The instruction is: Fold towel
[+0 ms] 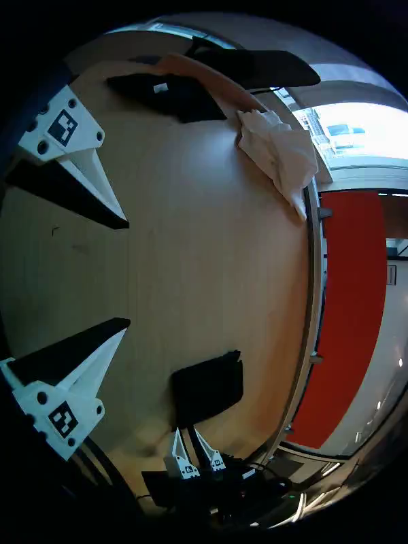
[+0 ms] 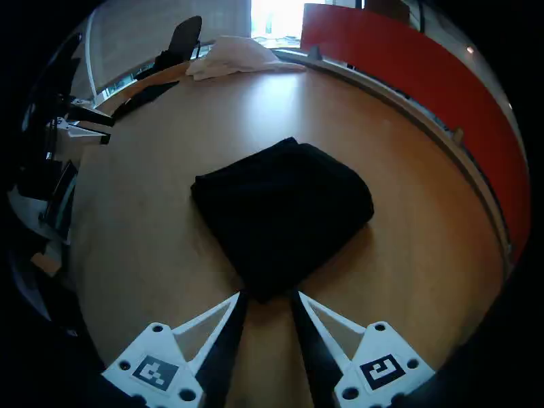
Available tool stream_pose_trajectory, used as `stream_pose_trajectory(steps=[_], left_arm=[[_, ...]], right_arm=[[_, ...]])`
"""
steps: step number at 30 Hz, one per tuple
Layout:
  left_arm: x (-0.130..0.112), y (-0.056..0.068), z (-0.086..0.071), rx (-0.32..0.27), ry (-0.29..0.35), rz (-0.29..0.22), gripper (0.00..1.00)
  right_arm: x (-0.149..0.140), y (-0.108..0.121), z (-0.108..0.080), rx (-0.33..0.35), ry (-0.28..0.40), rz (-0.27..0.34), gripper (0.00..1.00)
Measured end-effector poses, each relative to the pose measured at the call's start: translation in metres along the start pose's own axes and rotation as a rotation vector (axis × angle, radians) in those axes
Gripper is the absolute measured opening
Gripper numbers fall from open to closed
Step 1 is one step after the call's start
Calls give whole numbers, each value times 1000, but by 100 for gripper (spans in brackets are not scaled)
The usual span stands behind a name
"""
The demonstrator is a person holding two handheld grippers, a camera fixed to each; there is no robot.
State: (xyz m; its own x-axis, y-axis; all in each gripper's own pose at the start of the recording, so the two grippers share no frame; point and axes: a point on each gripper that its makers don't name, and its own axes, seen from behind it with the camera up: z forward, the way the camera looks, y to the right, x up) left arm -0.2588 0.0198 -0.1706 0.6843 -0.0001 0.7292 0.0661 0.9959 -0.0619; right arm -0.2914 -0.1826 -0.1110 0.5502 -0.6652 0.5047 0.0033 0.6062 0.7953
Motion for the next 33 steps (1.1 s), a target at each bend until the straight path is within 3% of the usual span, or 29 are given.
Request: stream_pose_trajectory(steps=[5, 16, 26, 33], left_arm=[[-1, 0, 0, -2, -2, 2, 97], [0, 2, 1, -7, -2, 10, 97], [0, 1, 1, -10, 0, 9, 97], [-2, 1, 1, -14, -1, 10, 97]], right_arm=[[-1, -1, 3, 4, 0, 9, 28], [-2, -2, 4, 8, -4, 12, 7], [4, 0, -3, 4, 6, 10, 5], [24, 4, -14, 5, 29, -14, 5]])
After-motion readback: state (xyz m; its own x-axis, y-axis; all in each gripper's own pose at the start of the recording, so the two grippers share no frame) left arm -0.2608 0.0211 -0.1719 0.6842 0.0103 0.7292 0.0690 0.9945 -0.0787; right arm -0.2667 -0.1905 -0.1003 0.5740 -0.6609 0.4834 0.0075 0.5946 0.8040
